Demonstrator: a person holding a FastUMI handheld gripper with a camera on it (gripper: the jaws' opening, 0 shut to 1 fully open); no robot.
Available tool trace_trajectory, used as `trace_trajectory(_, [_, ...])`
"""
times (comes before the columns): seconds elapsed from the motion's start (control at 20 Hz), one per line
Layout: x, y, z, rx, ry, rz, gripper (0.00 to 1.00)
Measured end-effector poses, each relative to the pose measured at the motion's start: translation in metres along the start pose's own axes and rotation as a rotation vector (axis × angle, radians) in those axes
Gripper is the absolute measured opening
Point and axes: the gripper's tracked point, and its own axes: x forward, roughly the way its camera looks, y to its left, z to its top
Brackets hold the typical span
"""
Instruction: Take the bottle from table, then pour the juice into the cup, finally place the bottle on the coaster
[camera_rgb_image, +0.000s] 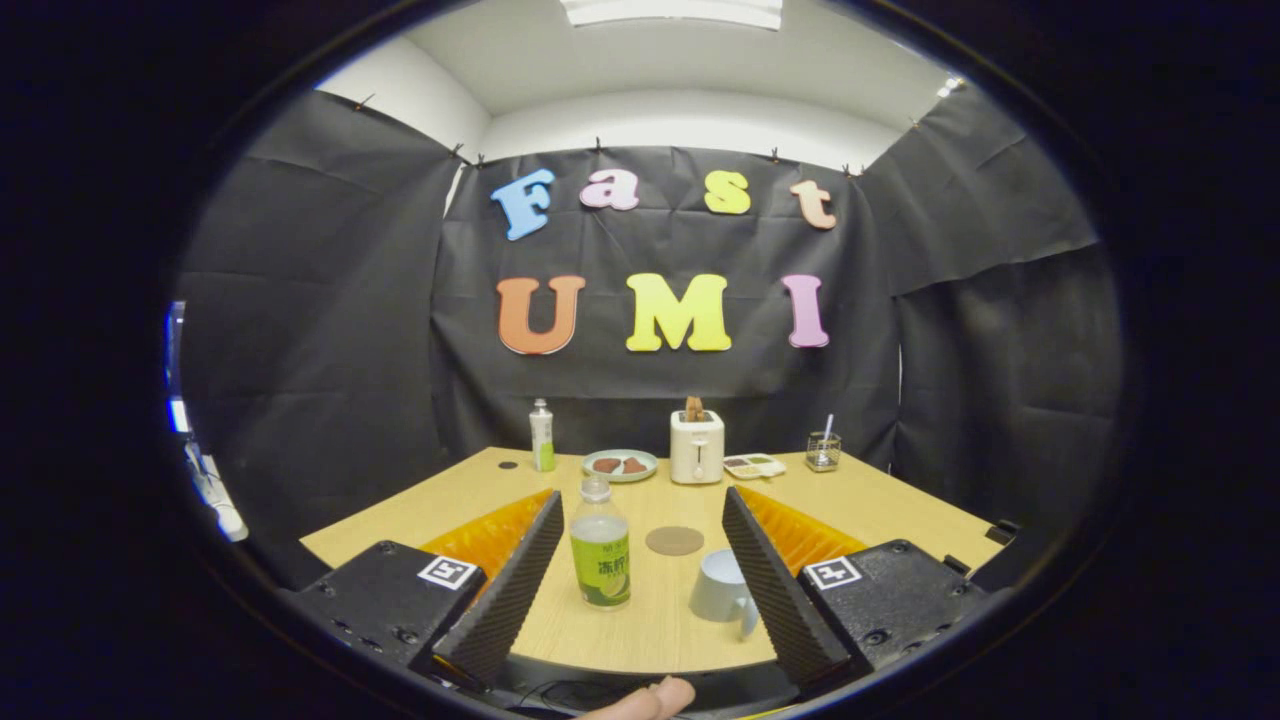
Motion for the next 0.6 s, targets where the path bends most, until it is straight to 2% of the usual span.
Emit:
trace_trajectory(0.25, [0.027, 0.012, -0.03, 0.012, 0.041, 0.012, 1.0])
trace_trajectory(0.45, [0.056, 0.006, -0.062, -0.015, 0.074, -0.069, 1.0])
trace_trajectory(0.6, [0.081, 0.017, -0.08, -0.012, 0.08, -0.061, 1.0])
